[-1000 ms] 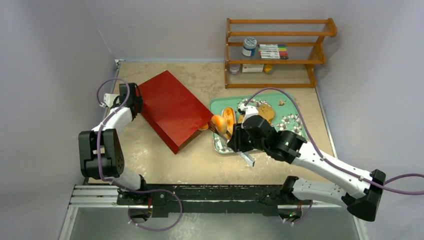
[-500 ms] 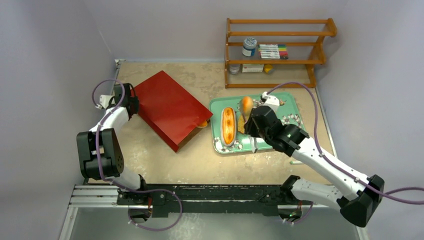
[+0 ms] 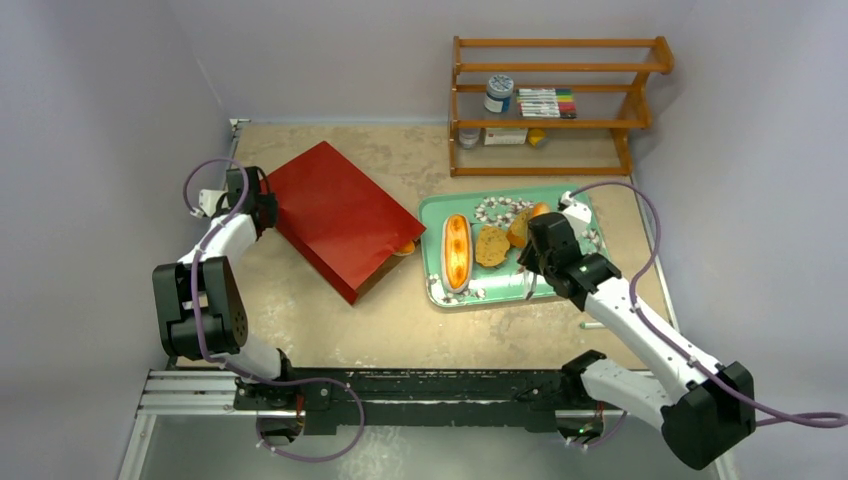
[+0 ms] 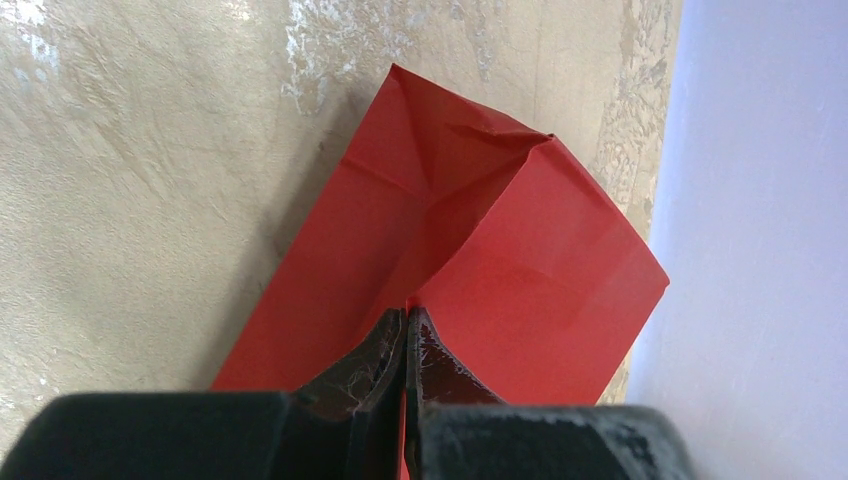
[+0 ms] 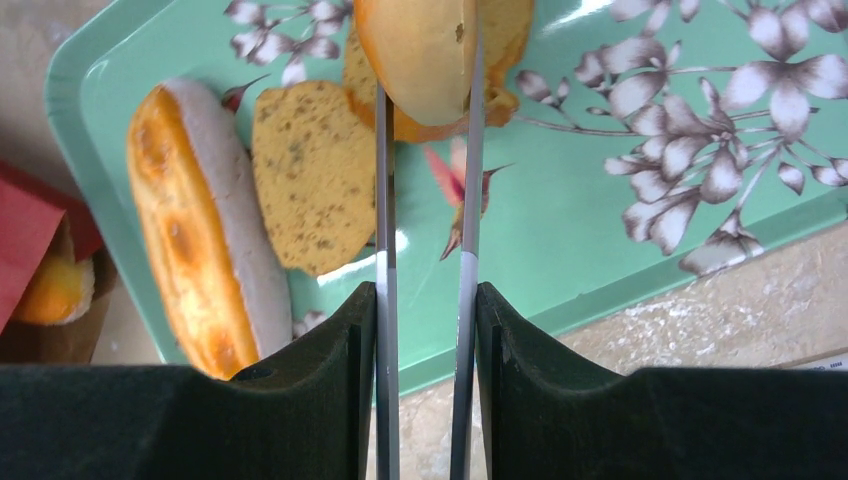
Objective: Take the fake bread out of the paper bag
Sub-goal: Place the fake bread in the container.
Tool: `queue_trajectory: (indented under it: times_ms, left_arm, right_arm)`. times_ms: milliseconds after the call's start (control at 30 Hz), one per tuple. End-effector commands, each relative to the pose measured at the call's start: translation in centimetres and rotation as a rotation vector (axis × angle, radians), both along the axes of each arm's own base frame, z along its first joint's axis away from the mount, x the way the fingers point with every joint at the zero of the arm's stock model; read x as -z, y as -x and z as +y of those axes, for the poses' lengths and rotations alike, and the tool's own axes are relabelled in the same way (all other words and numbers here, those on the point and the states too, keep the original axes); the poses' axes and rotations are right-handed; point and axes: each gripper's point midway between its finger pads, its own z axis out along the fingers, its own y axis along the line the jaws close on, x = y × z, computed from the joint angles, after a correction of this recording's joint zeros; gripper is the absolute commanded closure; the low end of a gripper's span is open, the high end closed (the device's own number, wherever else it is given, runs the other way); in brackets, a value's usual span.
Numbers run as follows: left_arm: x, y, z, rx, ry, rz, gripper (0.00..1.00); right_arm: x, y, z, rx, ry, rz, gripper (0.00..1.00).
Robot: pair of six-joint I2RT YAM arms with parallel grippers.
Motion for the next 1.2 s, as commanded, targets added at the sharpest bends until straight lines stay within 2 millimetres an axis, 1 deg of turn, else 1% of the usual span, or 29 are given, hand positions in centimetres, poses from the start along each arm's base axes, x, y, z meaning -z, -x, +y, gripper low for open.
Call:
queue_trajectory:
  times_ms: [0, 133, 267, 333, 400, 567, 733, 1033, 1167]
  left_arm:
    - [-2.6, -1.1, 0.8, 0.010, -0.025, -0.066, 1.00]
    - [-2.5, -1.0, 1.2, 0.008, -0.026, -0.063, 1.00]
    - [-2.3, -1.0, 1.2, 0.008, -0.021, -0.062, 1.00]
    - [-2.2, -1.0, 1.2, 0.009, -0.018, -0.064, 1.00]
    - [-2.3, -1.1, 1.3, 0.006, -0.018, -0.067, 1.00]
    - [-2.3, -1.3, 1.2, 0.010, -0.017, -0.068, 1.00]
    - [-2.4, -1.4, 1.3, 0.008, -0.017, -0.069, 1.00]
    - [-2.6, -1.7, 1.4, 0.007, -0.017, -0.074, 1.00]
    - [-2.4, -1.8, 1.4, 0.006, -0.016, -0.072, 1.00]
  right_arm:
    - [-0.6, -1.8, -1.6, 0.092, -0.042, -0.083, 0.66]
    - [0.4, -1.8, -2.6, 0.126, -0.033, -0.067, 0.63]
    - [1.4, -1.8, -3.0, 0.139, -0.035, -0.043, 0.57]
    - [1.7, -1.7, -3.1, 0.143, -0.038, -0.036, 0.49]
    - [1.9, -1.6, -3.1, 0.146, -0.042, -0.032, 0.46]
    - [2.1, -1.4, -3.2, 0.155, -0.051, -0.026, 0.45]
    - [1.2, -1.2, -3.4, 0.170, -0.056, -0.045, 0.45]
    - [0.0, 0.7, -4.7, 0.239, -0.087, -0.076, 0.45]
    - [0.3, 1.1, -4.6, 0.256, -0.105, -0.063, 0.45]
